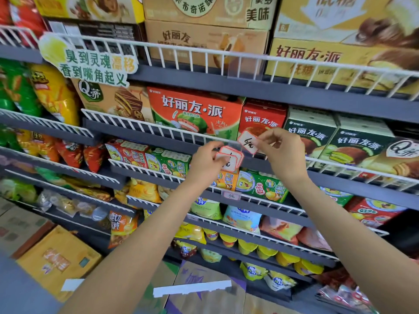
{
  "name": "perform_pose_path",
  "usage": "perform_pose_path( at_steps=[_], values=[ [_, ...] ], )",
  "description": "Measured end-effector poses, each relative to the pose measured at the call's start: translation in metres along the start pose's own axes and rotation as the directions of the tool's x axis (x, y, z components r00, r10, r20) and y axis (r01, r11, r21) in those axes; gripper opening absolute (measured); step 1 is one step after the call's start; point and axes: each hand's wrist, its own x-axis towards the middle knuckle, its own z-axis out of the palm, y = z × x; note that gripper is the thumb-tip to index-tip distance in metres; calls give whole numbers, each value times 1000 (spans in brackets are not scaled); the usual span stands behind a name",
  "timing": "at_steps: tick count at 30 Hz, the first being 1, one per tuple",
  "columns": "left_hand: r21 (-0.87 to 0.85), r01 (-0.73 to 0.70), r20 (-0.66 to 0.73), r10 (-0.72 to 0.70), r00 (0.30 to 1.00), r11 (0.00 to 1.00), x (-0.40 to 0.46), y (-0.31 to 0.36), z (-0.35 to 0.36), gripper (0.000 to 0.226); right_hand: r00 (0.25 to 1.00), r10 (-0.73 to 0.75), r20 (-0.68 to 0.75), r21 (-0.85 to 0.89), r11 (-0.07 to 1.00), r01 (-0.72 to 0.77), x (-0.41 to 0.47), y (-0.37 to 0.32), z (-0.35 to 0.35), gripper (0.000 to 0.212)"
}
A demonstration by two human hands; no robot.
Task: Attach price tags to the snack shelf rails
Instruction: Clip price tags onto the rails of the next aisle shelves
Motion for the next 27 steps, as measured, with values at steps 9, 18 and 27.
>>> perform_pose_path(
  at_steps=[9, 18, 27],
  values=[
    [52, 1, 64, -5, 998, 999, 0, 2, 9, 52, 976, -219, 14, -283, 935, 214, 4, -4, -4, 11],
    [277, -108, 108, 80, 991, 955, -9, -3, -7, 49, 870, -478, 120, -551, 697, 459, 9, 4, 9, 10],
    [348, -116, 163, 62, 985, 930, -4, -8, -14, 52, 869, -438, 231, -704, 541, 460, -4, 11, 25, 34]
  ],
)
